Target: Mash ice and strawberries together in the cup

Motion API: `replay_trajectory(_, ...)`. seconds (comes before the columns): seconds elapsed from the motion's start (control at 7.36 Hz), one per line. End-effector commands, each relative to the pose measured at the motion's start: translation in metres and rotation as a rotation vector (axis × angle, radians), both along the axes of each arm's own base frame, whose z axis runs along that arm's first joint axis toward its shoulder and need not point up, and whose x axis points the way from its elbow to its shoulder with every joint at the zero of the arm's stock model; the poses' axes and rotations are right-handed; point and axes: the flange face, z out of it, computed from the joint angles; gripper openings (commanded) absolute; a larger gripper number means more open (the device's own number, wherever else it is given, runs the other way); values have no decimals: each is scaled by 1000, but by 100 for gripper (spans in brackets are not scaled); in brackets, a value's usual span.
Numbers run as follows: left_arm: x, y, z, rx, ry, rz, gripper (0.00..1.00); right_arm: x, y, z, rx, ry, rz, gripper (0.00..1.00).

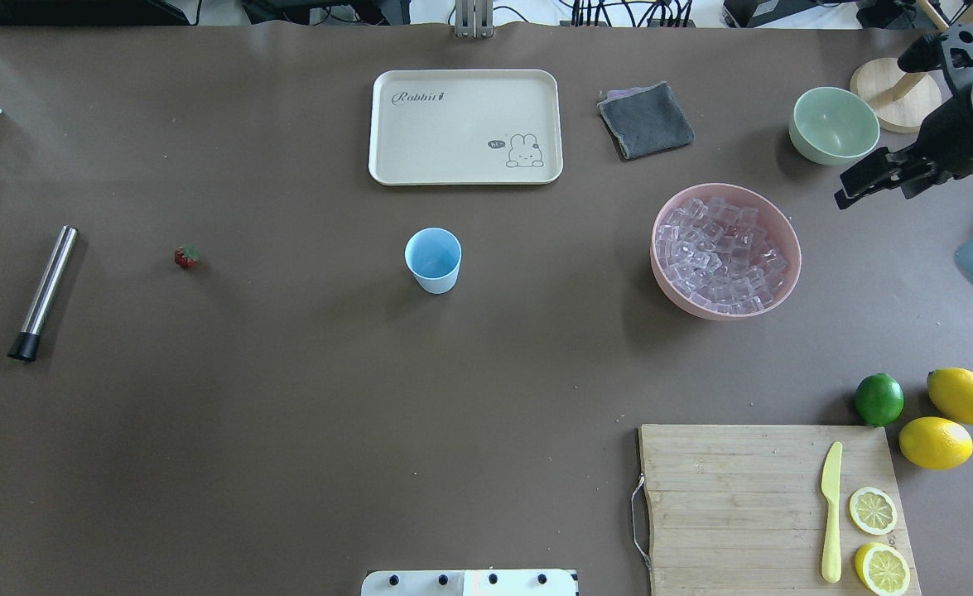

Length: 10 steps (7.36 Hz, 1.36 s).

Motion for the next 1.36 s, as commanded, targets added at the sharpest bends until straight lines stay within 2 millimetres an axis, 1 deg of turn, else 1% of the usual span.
replay_trajectory(0.0, 0, 0, -4, 9, 0, -1, 99, -67, 11, -29, -36, 23, 34, 94)
replay_trajectory(0.14, 0, 0, -5, 14, 1, 0, 98, -83, 11, -33, -13, 44, 29, 94)
replay_trajectory(0.41, -1, 3, -13, 27, 4, -4, 98, -99, 14, -26, -5, 73, 19, 90)
replay_trajectory(0.54, -1, 7, -14, 31, 4, -3, 99, -112, 22, -22, -11, 93, 19, 89)
replay_trajectory(0.68, -2, 7, -16, 34, 4, -4, 99, -131, 28, -18, -11, 130, 42, 81)
replay_trajectory(0.81, -2, 7, -16, 35, 3, -6, 98, -130, 28, -18, -8, 128, 35, 79)
replay_trajectory(1.09, -2, 7, -15, 33, 3, -4, 98, -133, 26, -18, 2, 120, 40, 79)
replay_trajectory(1.22, -3, 8, -15, 33, 3, -6, 98, -137, 18, -7, 30, 92, 48, 79)
